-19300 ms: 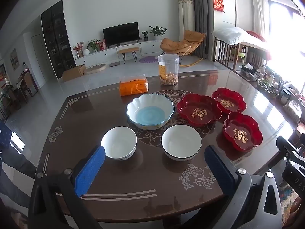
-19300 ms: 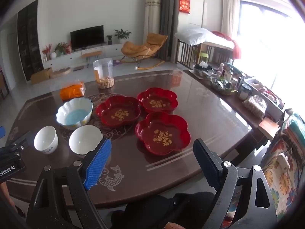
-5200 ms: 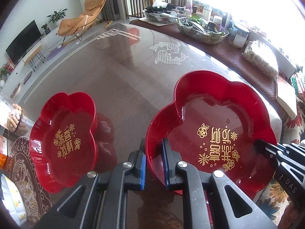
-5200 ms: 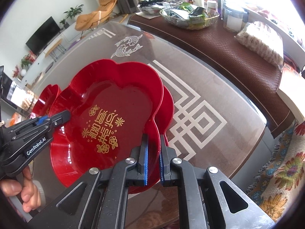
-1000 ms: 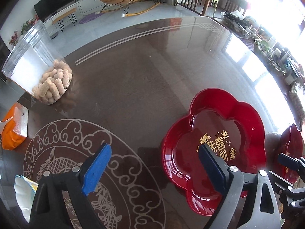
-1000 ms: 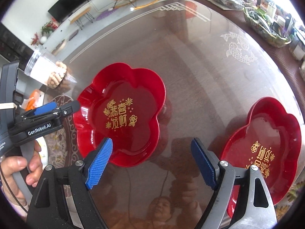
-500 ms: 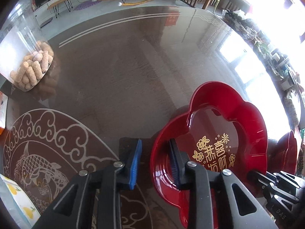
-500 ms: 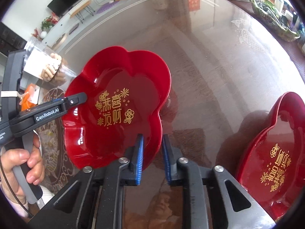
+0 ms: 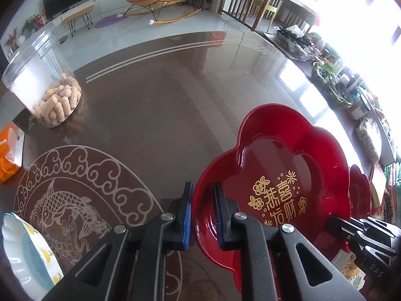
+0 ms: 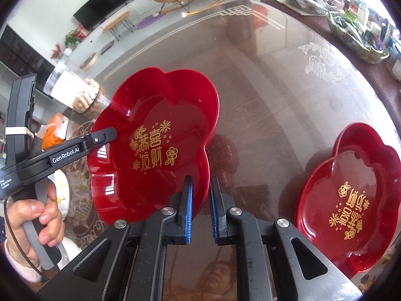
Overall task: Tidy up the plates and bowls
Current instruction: 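Lift the red plate with both tools toward the remaining red plate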
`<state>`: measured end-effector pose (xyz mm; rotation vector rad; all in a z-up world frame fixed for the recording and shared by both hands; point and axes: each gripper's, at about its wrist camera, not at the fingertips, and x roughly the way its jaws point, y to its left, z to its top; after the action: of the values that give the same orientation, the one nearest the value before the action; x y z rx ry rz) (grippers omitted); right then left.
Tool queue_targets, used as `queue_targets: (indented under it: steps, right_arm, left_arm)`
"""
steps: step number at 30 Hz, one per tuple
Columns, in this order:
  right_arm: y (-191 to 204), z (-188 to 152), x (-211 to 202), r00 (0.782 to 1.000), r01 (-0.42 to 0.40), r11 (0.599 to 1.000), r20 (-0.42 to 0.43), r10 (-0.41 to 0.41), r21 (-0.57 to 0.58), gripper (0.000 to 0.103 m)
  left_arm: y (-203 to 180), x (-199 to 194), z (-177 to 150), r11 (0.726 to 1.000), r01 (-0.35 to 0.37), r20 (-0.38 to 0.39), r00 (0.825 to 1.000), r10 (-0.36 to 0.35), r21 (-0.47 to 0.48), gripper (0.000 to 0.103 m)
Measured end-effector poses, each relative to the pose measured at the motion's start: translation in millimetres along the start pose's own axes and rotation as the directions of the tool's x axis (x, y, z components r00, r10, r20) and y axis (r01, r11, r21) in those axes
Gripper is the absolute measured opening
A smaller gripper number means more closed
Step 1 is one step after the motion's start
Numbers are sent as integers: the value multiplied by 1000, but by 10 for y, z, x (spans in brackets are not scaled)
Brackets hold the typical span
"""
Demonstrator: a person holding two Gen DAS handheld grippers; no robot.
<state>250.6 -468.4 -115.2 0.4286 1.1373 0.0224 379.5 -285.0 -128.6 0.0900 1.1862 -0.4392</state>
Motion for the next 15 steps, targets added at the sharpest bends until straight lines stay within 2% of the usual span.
queue_targets:
  steps: [7, 15]
  right_arm:
    - [-395, -112, -650, 997, 10, 999, 70, -14, 47, 14]
    - [-1057, -302, -1097, 990, 80, 990, 102, -93, 117, 14]
  left_arm:
    - [-741, -381, -13, 995, 60, 43, 997, -64, 81, 15]
    - [-1659, -251, -100, 984, 107, 13, 994, -110, 144, 15]
